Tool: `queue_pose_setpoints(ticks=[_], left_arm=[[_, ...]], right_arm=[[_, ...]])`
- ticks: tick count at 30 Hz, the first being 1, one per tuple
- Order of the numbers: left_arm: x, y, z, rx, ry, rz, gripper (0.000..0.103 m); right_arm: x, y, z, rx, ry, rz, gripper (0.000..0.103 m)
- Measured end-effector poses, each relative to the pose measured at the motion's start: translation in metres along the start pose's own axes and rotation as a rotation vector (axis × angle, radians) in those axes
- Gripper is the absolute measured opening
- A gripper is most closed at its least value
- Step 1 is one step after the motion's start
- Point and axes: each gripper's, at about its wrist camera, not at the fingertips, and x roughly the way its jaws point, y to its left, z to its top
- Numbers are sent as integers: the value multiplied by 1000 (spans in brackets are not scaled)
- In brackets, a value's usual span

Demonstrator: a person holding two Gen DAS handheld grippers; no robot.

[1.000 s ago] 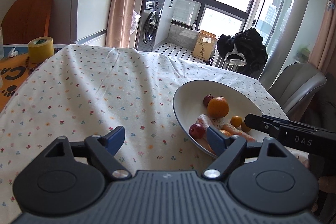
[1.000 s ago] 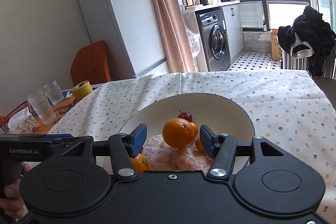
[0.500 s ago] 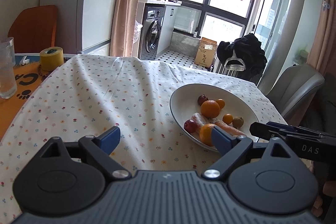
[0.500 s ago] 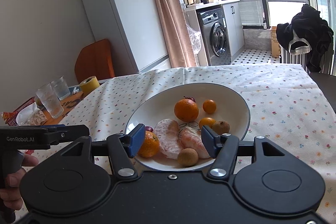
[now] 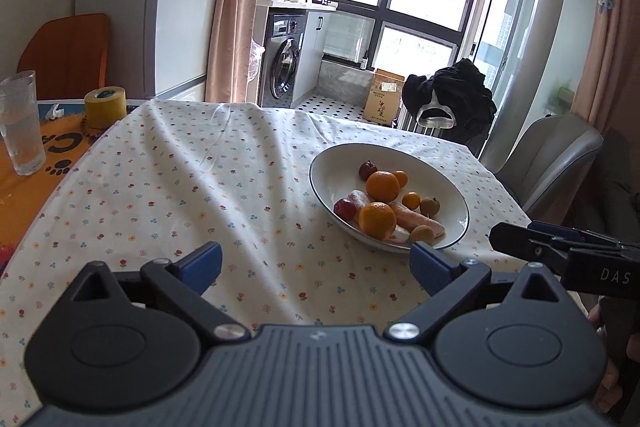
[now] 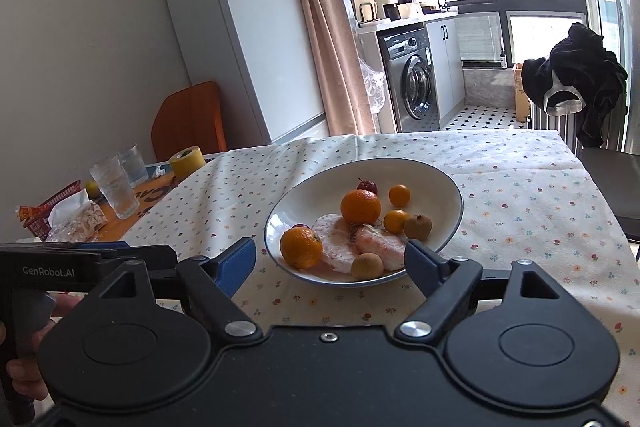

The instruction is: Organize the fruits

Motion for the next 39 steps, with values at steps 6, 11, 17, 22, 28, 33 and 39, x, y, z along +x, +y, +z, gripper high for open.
queue_pose_setpoints(ticks=[6,11,17,22,28,33,39], left_arm=[[-20,-8,-6,21,-7,4,103],[-32,-14,-12,39,4,6,103],[-46,-12,-18,39,11,15,103],[-63,-9,-22,51,2,23,103],[-82,-6,-26,64,-14,36,103],[-95,-2,-32,70,-15,48,103],[-110,-1,-38,77,-19,58,103]], right_arm=[[-21,5,-5,-6,-7,-5,99],[-38,7,-7,0,-8,1,103],[-55,10,-9,-9,-4,0,103],[-66,19,-9,-30,4,1,103],[-80,30,-10,-50,1,3,103],[-91,40,-13,-86,3,1,103],[-105,47,-16,-101,9,7,103]])
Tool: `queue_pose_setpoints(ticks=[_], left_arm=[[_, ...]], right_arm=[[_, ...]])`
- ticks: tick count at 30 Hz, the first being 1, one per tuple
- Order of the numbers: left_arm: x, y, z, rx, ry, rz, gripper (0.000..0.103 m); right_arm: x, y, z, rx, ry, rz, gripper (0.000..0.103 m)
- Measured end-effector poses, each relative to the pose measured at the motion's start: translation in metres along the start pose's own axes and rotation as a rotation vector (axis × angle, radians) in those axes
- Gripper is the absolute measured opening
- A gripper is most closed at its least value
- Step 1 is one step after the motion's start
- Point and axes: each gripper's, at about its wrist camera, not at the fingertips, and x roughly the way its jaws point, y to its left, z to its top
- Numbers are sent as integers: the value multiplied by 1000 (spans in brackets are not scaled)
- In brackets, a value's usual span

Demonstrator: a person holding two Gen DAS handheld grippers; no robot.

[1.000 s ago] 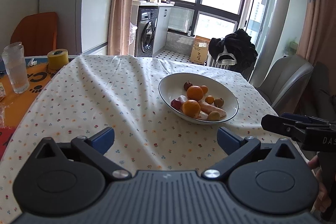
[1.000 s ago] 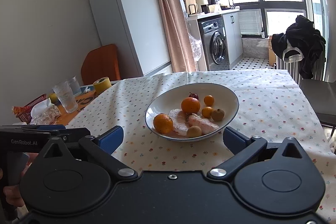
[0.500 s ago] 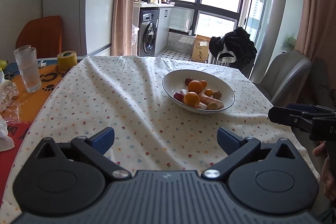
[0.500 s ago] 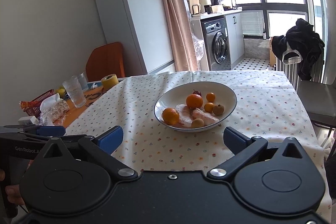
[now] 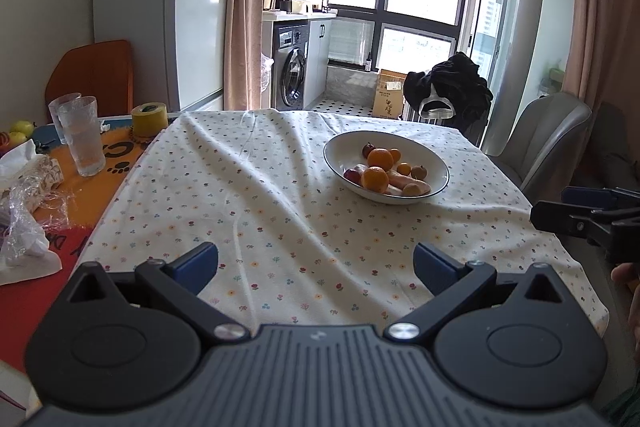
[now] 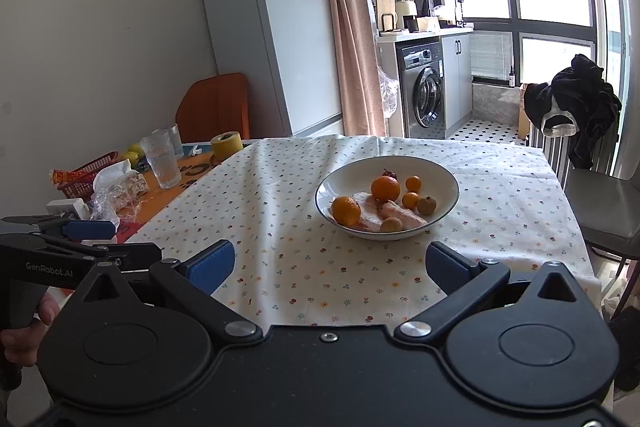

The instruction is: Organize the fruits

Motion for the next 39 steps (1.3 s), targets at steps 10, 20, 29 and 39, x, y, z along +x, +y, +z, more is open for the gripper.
queue_pose_setpoints(ticks=[10,20,29,39], left_arm=[[-4,4,-3,-16,1,5,103],[-4,5,-5,-20,1,7,103],[-4,3,-5,-19,1,4,103],[-5,2,-4,-18,-1,1,103]], right_arm=[[-10,2,-3,-20,1,0,103],[-8,1,-6,-15,10,2,103],[-8,1,-8,-12,14,3,103],[-9,0,-7,-10,14,1,103]])
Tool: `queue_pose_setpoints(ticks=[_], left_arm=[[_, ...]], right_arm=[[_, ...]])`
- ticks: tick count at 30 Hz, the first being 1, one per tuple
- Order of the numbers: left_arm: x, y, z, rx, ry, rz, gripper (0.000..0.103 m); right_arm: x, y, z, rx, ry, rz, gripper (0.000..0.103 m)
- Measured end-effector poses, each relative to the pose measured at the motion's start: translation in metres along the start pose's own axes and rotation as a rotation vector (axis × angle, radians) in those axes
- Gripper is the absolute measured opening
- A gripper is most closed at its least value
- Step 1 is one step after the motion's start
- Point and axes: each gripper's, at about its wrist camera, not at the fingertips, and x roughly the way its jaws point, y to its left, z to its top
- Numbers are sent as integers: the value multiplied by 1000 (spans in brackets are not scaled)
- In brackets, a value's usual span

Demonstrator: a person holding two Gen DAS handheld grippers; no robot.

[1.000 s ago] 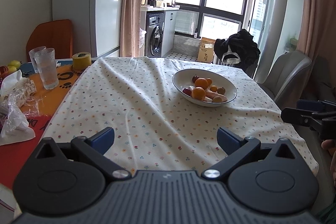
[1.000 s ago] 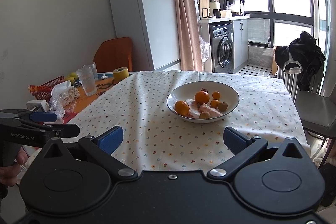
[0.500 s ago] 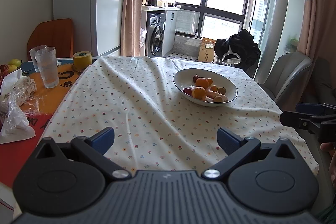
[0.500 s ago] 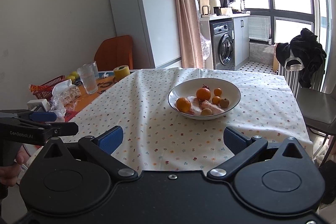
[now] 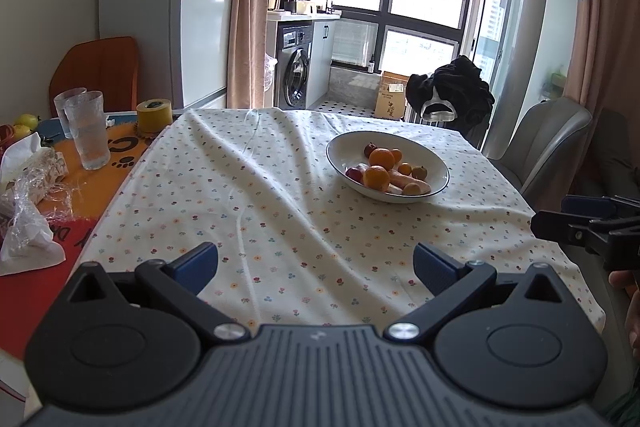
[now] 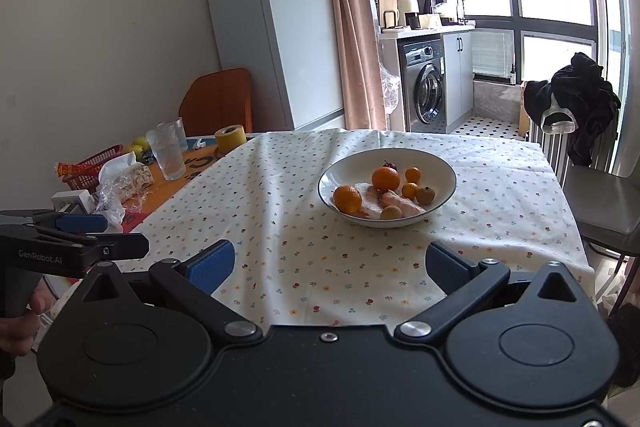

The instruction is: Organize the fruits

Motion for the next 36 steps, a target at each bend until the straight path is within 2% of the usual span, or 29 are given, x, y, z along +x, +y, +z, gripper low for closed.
queue_pose_setpoints(ticks=[36], left_arm=[[-2,-3,0,-1,0,-6,103]], right_arm=[[-1,0,0,1,3,-3,103]])
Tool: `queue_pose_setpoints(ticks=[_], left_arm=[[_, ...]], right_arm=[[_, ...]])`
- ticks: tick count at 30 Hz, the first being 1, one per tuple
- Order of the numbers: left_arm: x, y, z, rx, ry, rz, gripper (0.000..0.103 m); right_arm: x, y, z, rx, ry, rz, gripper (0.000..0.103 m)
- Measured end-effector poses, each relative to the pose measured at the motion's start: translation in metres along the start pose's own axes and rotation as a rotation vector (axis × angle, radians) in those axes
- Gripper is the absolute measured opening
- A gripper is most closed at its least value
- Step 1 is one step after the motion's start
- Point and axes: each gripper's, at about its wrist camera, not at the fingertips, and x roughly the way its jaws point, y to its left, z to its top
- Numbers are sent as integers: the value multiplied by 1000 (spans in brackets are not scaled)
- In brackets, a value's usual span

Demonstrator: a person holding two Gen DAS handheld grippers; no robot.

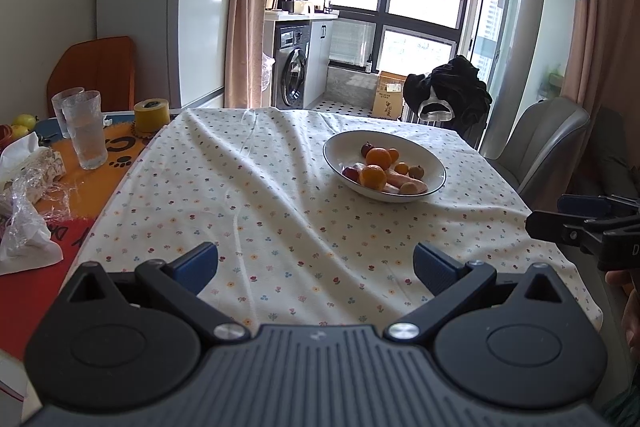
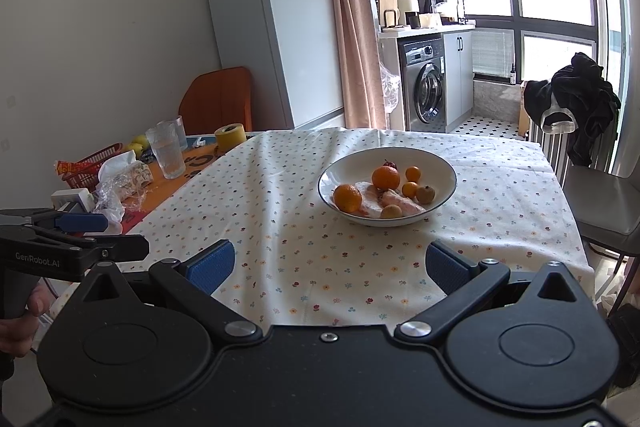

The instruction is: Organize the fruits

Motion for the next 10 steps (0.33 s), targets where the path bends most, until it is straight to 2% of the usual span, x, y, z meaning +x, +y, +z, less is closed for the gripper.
queue_pose_setpoints(ticks=[10], left_arm=[[0,0,-1,3,-13,-13,103]], right_arm=[[2,-1,0,2,6,0,103]])
